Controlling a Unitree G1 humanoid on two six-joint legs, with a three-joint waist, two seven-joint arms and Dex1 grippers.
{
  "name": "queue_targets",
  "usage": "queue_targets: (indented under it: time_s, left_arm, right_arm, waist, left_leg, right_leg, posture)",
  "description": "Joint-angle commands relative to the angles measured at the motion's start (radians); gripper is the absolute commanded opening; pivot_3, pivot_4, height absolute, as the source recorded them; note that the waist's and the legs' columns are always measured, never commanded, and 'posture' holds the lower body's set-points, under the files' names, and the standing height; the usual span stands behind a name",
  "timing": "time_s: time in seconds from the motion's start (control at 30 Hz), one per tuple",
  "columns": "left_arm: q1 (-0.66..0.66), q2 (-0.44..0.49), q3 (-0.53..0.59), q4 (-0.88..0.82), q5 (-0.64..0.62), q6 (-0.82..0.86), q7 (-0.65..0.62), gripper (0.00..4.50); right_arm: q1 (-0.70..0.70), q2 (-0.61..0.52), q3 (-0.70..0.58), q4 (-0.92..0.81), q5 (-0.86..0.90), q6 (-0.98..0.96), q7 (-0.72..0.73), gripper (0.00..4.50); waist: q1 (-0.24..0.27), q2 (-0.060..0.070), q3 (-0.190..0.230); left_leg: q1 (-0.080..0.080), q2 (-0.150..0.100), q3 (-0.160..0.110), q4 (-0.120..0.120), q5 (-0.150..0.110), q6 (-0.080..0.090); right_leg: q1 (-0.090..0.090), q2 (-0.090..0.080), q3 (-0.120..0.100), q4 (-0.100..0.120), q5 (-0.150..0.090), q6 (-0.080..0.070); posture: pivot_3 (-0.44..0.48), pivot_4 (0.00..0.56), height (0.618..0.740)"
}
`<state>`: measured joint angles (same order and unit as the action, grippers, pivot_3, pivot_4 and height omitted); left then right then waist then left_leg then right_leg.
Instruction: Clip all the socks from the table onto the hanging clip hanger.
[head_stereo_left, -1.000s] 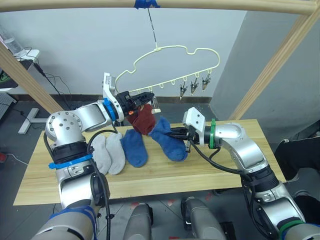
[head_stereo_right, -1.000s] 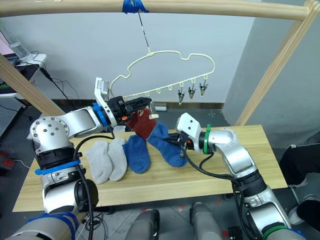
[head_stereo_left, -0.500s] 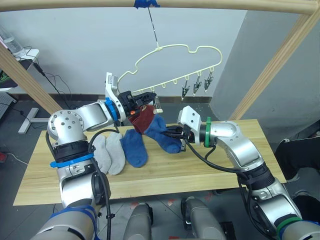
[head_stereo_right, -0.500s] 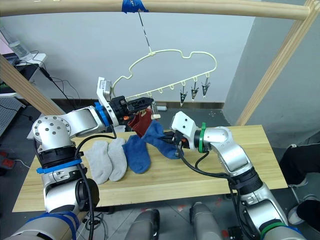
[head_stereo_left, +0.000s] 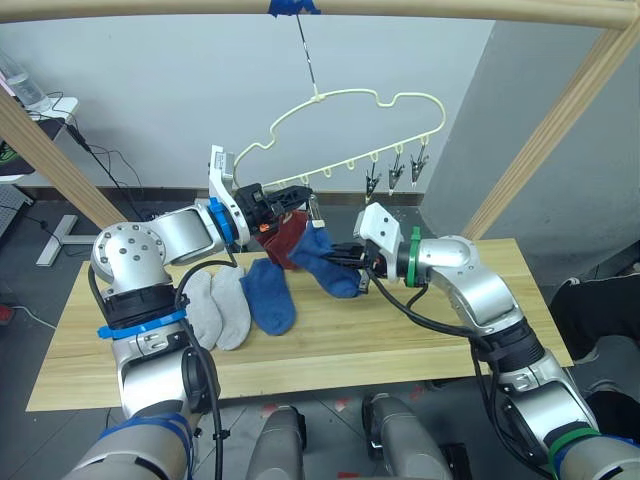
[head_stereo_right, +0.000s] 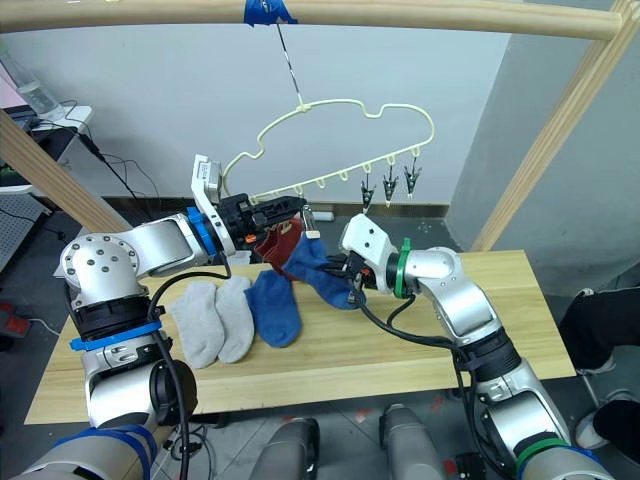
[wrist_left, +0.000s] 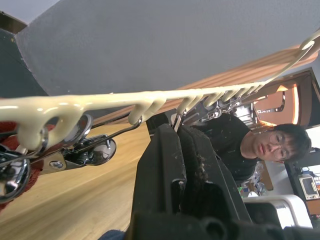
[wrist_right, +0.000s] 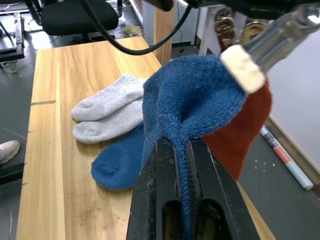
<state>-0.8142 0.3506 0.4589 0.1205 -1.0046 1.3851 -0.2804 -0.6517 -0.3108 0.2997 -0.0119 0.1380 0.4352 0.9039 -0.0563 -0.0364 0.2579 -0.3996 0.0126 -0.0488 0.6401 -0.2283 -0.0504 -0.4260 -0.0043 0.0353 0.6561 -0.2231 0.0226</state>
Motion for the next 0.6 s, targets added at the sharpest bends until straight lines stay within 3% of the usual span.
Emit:
queue_targets:
  time_s: [0.03,0.43,0.57,0.6]
  left_arm:
    - [0.029,0.018,-0.045,-0.034,0.003,0.006,-0.035,0.00]
    - [0.023,0.019,-0.032,-0.035,-0.019,0.032,-0.040,3.16]
    - [0.038,0.045,-0.037,-0.075,-0.024,0.041,-0.050,4.30]
    - [0.068,0.086,-0.073,-0.143,-0.022,0.042,-0.085,4.45]
  right_arm:
    - [-0.022,0.007,-0.018,-0.019,0.016,-0.016,-0.007,0.04]
    - [-0.025,0.016,-0.018,-0.007,0.011,-0.023,-0.027,0.00]
    - [-0.029,0.032,-0.018,0.028,0.000,-0.043,-0.049,0.00]
    - [-0.029,0.040,-0.020,0.040,-0.001,-0.040,-0.060,0.00]
  waist:
    - [0.000,0.000,0.000]
    - [0.000,0.000,0.000]
    - [0.000,0.000,0.000]
    - [-0.001,0.000,0.000]
  left_leg:
    - [0.000,0.000,0.000,0.000,0.000,0.000]
    - [-0.001,0.000,0.000,-0.002,0.000,0.000]
    - [-0.001,0.000,0.000,-0.004,0.000,0.000]
    - [-0.001,0.000,0.000,-0.005,0.000,0.000]
  right_leg:
    - [0.000,0.000,0.000,0.000,0.000,0.000]
    - [-0.001,0.000,0.000,-0.003,0.000,0.000]
    - [-0.001,0.000,0.000,-0.005,0.000,0.000]
    - [-0.001,0.000,0.000,-0.006,0.000,0.000]
  posture:
    - [-0.015,0.258,0.740]
    - [-0.022,0.255,0.740]
    - [-0.028,0.253,0.740]
    - [-0.029,0.254,0.740]
